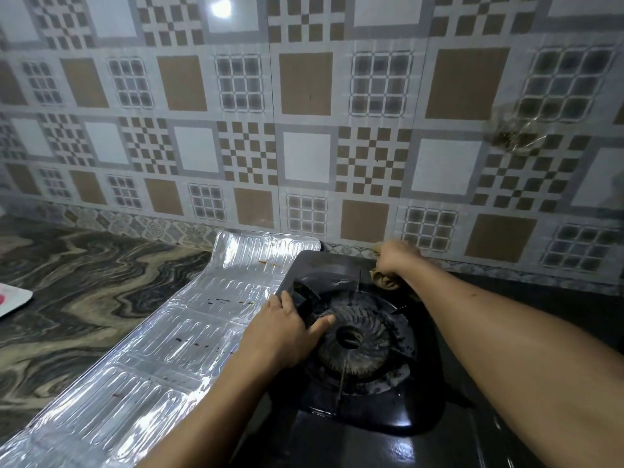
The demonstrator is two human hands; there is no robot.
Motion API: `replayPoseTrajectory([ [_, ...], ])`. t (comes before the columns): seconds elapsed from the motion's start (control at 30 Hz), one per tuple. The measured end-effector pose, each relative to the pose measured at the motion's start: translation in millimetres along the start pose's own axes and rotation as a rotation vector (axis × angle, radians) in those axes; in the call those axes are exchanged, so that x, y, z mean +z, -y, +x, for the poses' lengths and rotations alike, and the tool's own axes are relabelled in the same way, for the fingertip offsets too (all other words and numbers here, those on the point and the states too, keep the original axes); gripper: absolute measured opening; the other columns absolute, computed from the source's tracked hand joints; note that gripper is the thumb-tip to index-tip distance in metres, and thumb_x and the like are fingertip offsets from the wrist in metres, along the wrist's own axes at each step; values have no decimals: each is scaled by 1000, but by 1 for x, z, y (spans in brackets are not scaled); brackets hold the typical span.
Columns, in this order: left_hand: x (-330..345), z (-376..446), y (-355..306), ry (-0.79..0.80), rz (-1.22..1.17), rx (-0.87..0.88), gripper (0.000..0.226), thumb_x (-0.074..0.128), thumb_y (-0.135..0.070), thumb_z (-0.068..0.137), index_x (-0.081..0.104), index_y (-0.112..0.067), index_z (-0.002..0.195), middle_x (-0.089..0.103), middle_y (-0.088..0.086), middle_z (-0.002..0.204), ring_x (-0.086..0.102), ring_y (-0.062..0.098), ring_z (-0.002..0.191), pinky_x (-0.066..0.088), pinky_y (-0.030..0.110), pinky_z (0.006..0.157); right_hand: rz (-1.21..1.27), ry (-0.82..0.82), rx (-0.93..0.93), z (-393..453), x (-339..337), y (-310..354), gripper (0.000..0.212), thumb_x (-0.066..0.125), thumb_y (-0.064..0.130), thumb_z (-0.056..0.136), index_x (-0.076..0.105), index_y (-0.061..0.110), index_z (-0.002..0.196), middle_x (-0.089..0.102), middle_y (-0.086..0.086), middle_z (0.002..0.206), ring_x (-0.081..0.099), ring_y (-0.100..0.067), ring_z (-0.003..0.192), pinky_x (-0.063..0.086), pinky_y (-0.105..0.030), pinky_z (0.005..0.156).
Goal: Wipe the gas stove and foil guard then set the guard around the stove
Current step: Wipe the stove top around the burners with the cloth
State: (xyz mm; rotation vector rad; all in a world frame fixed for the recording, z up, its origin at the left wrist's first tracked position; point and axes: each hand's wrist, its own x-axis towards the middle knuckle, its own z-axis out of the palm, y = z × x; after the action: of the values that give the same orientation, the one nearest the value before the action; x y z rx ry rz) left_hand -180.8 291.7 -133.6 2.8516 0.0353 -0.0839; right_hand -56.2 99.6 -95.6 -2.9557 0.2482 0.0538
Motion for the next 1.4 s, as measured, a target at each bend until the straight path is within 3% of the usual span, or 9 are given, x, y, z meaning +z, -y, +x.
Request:
replayPoseTrajectory([
  [0.13,0,0,-1,-8,-11,4,101,35,-75,85,15,-2,152,26,18,157,26,29,145,25,39,116,27,54,-63,4,-2,22,35,54,14,91,58,10,125,62,-15,115,59,-26,84,43,-24,62],
  [0.27,2,2,2,-11,-20,7,103,36,-77,83,15,-3,152,27,17,157,27,28,145,26,38,117,52,133,-86,11,-7,31,26,54,10,90,62,-1,113,55,-8,71,49,-17,52,33,-19,41],
  [0.4,2,2,2,-7,-12,17,102,35,-77,83,15,-4,152,27,17,157,27,28,145,26,37,116,-6,142,-196,18,-1,42,30,54,14,90,57,4,118,60,-17,111,51,-24,72,30,-23,44],
  [0.53,3,3,2,-10,-7,17,103,35,-78,82,15,-6,153,28,15,157,28,27,145,26,37,117,4,174,-246,22,1,49,31,52,12,91,56,2,120,58,-16,118,56,-29,89,38,-24,54],
  [0.63,1,1,0,-7,6,16,103,35,-77,83,14,-5,153,26,15,158,27,27,145,25,36,116,36,175,-311,24,5,58,32,50,11,92,56,1,122,59,-17,118,58,-31,101,44,-29,71],
  [0.83,-3,-3,-3,2,-10,-6,101,37,-74,85,12,-3,153,21,15,159,23,26,147,23,36,117,-14,216,-482,23,14,107,29,51,12,90,61,0,115,62,-16,109,57,-28,92,40,-29,71],
  [1.07,-2,-1,-5,-11,-148,-38,93,49,-71,82,28,-8,147,39,12,149,38,27,136,34,38,109,-124,506,-663,0,10,160,37,60,27,88,63,6,117,62,-10,110,58,-28,95,49,-41,93],
  [1.23,-9,-5,-1,23,-250,-44,87,57,-68,80,35,-13,143,48,10,143,46,26,132,39,34,107,494,714,-628,-24,-27,154,17,48,7,97,55,1,111,61,-11,84,64,-18,65,56,-32,63],
  [1.4,-37,-25,26,17,-563,-123,79,54,-55,90,28,-8,149,42,11,150,42,25,136,33,28,106,949,582,-635,-61,-60,135,24,44,4,97,54,4,118,63,-9,93,62,-21,84,51,-33,73],
])
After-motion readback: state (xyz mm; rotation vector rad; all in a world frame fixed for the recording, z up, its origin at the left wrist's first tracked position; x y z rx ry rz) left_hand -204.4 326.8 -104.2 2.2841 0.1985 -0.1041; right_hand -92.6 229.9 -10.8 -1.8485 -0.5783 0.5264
